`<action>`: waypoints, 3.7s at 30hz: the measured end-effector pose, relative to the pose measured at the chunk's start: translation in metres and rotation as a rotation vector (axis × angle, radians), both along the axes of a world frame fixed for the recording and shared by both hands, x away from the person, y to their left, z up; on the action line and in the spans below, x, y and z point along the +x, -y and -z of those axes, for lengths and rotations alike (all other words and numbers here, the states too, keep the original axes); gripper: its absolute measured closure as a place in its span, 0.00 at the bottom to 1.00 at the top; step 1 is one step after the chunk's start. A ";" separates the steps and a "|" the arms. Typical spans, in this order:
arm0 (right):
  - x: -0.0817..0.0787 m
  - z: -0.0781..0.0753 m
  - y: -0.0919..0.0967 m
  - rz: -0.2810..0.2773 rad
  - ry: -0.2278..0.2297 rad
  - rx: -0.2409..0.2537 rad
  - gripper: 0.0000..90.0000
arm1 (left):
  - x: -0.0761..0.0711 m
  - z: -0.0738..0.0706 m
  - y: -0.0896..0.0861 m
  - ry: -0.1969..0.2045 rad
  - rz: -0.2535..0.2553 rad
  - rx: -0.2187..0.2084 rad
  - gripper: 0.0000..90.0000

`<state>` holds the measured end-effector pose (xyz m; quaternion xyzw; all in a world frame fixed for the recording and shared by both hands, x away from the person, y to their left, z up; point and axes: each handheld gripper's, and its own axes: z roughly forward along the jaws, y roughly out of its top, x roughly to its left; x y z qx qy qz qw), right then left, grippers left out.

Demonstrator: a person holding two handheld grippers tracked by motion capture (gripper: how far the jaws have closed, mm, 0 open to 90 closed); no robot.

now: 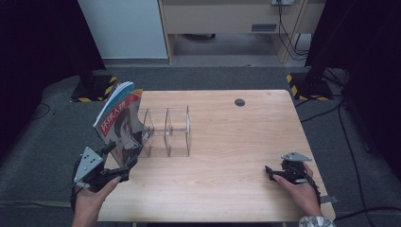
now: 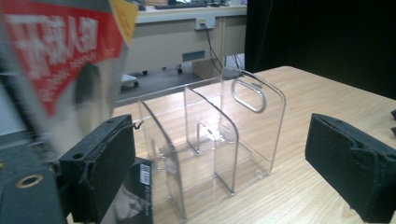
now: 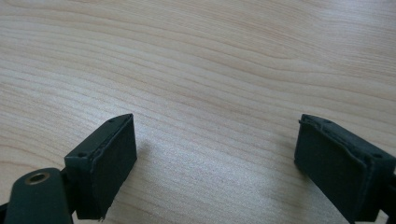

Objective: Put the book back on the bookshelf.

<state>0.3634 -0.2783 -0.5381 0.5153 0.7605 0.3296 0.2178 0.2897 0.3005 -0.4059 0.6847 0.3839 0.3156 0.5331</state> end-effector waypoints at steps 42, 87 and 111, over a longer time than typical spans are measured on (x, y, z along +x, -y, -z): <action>0.000 0.000 0.000 -0.001 0.005 -0.001 0.14 | 0.058 0.030 0.068 -0.166 0.135 0.068 0.03; -0.001 0.000 0.000 0.003 0.004 0.000 0.14 | 0.070 0.046 0.156 -0.213 0.291 0.120 0.04; -0.001 0.000 -0.001 0.003 0.001 0.000 0.14 | 0.081 0.073 0.204 -0.290 0.345 0.179 0.05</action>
